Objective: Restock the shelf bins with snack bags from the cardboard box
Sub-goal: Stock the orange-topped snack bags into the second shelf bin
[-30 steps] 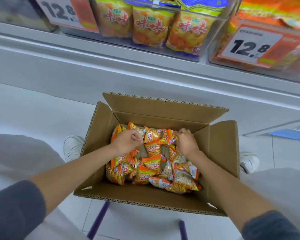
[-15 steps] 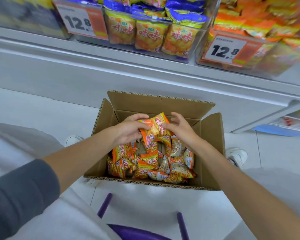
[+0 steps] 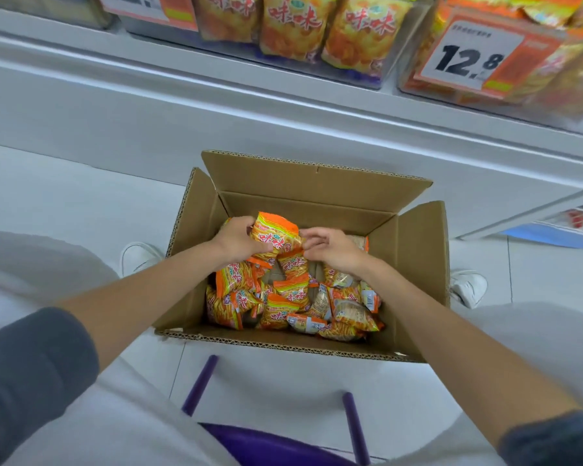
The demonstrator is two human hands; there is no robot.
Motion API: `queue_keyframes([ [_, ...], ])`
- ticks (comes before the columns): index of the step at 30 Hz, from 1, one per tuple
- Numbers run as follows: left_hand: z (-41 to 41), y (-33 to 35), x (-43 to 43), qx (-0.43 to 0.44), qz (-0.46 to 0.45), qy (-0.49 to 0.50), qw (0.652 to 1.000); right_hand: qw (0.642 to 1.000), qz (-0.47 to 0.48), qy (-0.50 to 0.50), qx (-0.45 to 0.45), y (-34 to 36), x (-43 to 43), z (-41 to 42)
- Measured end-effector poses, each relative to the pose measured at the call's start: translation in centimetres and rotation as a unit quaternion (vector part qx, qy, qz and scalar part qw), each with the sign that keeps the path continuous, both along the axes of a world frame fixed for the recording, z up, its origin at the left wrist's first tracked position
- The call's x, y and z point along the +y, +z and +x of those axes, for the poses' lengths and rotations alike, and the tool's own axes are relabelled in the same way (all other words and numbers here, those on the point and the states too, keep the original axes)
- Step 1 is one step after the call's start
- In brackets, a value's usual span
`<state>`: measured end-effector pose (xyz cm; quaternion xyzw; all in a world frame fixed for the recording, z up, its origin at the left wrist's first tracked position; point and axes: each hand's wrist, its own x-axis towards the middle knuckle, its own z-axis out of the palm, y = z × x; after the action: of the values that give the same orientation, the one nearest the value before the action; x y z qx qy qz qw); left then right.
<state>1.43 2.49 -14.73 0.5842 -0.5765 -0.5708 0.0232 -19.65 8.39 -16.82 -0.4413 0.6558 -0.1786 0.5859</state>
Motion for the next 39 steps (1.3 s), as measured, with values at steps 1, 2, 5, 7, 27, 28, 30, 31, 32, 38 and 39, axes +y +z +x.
queue_keyframes([
  [1,0.3,-0.4,0.1,-0.003,0.005,0.016,1.0,0.999,0.028,0.038,0.016,-1.6,0.4,-0.1],
  [2,0.5,-0.8,0.2,-0.004,0.013,0.03,0.999,0.996,0.049,0.073,0.032,-3.1,0.7,-0.2],
  [5,1.1,-1.4,0.5,-0.002,0.032,0.053,0.998,0.983,0.085,0.15,0.066,-6.9,1.5,-0.1],
  [7,1.4,-1.6,0.5,-0.009,0.05,0.057,0.997,0.969,0.099,0.2,0.11,-8.7,1.7,0.1],
  [27,1.7,-1.6,0.5,0.003,0.075,0.059,0.995,0.964,-0.008,0.206,0.17,-10.3,3.5,0.7],
  [28,1.7,-1.4,0.5,0.003,0.068,0.062,0.996,0.974,-0.018,0.176,0.141,-9.5,3.2,0.4],
  [30,1.5,-1.2,0.4,0.013,0.057,0.065,0.996,0.988,-0.045,0.119,0.091,-7.1,2.5,-0.5],
  [31,1.4,-0.9,0.4,0.021,0.051,0.068,0.996,0.991,-0.053,0.099,0.069,-5.3,1.9,-0.9],
  [32,1.2,-0.6,0.4,0.034,0.045,0.066,0.996,0.993,-0.059,0.085,0.052,-3.6,1.3,-1.4],
  [38,-1.3,2.7,0.5,0.088,0.09,0.031,0.992,0.995,-0.099,0.013,-0.016,5.7,-0.5,-3.1],
  [39,-1.9,3.4,0.6,0.106,0.114,0.041,0.987,0.994,-0.109,0.003,-0.013,7.1,-0.5,-3.3],
])
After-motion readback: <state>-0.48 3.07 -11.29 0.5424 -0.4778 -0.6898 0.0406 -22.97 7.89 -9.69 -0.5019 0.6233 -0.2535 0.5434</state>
